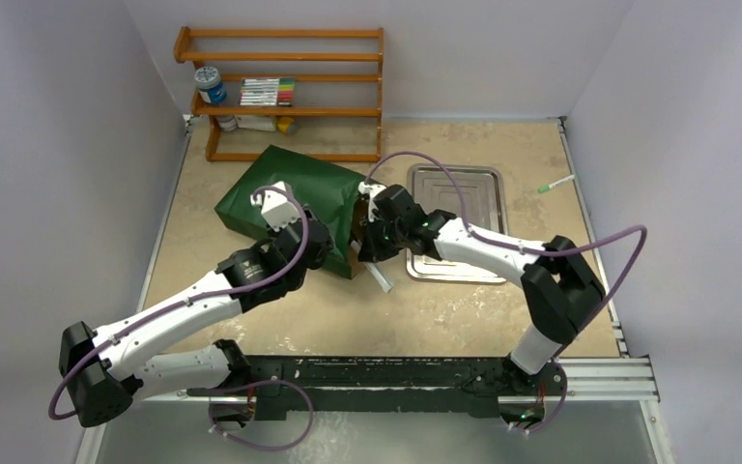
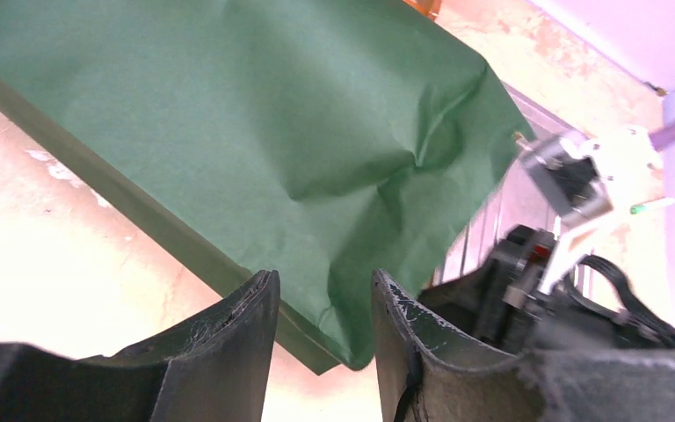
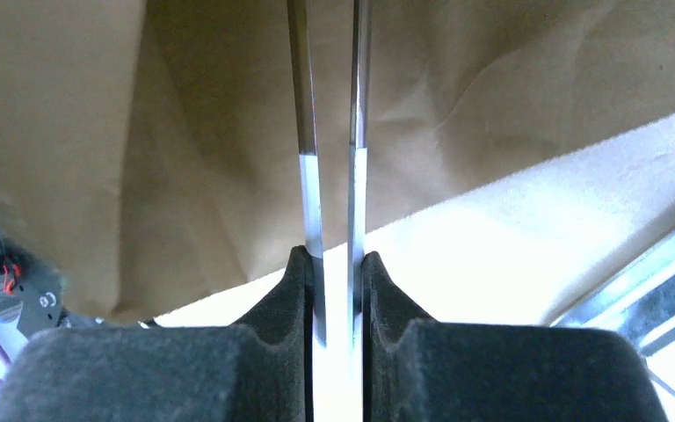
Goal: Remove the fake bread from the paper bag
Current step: Take out the fake bread from the paper bag.
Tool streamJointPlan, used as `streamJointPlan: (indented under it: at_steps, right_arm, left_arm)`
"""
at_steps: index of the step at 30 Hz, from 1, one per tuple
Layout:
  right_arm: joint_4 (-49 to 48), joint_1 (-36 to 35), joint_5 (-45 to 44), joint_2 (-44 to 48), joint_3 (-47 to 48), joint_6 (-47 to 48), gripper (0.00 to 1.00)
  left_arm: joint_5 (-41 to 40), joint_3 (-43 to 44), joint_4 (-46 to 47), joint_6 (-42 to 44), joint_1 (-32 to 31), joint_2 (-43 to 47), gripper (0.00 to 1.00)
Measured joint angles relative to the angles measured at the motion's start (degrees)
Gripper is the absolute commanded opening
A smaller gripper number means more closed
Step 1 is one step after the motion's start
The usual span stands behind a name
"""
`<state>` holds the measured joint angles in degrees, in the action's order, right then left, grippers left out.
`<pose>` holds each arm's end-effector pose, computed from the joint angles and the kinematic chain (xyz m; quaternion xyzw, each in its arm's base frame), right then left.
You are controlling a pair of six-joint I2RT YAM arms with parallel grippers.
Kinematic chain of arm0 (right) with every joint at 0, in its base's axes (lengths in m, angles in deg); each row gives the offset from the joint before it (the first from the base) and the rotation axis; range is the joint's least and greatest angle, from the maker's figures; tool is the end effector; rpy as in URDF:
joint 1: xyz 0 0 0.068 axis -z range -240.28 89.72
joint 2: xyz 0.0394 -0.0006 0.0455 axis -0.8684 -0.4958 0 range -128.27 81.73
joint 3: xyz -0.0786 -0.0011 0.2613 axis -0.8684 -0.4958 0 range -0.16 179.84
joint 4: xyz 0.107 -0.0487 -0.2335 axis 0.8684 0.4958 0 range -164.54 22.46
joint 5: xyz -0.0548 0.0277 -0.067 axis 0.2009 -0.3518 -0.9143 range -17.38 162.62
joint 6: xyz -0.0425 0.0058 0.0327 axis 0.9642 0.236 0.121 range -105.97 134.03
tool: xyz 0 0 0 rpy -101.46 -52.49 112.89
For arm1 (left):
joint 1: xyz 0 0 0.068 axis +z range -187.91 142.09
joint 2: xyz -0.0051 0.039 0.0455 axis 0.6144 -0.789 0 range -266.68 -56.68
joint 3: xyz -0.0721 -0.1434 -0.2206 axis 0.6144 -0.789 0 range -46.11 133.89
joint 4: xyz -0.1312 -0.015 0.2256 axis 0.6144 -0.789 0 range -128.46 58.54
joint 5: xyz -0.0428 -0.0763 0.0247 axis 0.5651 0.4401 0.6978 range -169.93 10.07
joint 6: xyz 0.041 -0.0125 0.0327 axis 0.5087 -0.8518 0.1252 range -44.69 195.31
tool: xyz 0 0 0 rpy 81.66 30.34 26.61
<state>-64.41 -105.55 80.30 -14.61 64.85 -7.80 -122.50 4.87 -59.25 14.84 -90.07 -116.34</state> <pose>0.2581 0.2674 0.2276 -0.2117 0.8850 0.2776 0.3081 0.1529 -0.1577 0.3041 -0.2232 0.8179 -0.1694 0.5025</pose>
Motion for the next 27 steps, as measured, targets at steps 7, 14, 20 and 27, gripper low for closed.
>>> streamJointPlan:
  at_steps: [7, 14, 20, 27]
  right_arm:
    - [1.8, 0.0, 0.0, 5.0, -3.2, -0.1, 0.0]
    - [3.3, 0.0, -0.2, 9.6, -8.8, -1.0, 0.0]
    - [5.4, 0.0, -0.7, 15.5, -14.2, -3.6, 0.0]
    - [7.3, 0.0, -1.2, 22.1, -17.0, -7.1, 0.0]
  left_arm:
    - [-1.2, 0.0, -1.9, -0.1, 0.3, -1.6, 0.47]
    - [-0.7, 2.3, -1.6, 0.9, 0.3, -3.2, 0.56]
    - [1.4, 9.3, -1.5, 3.3, 0.4, -8.4, 0.63]
    - [3.4, 11.6, -1.7, 5.3, 0.4, -10.4, 0.66]
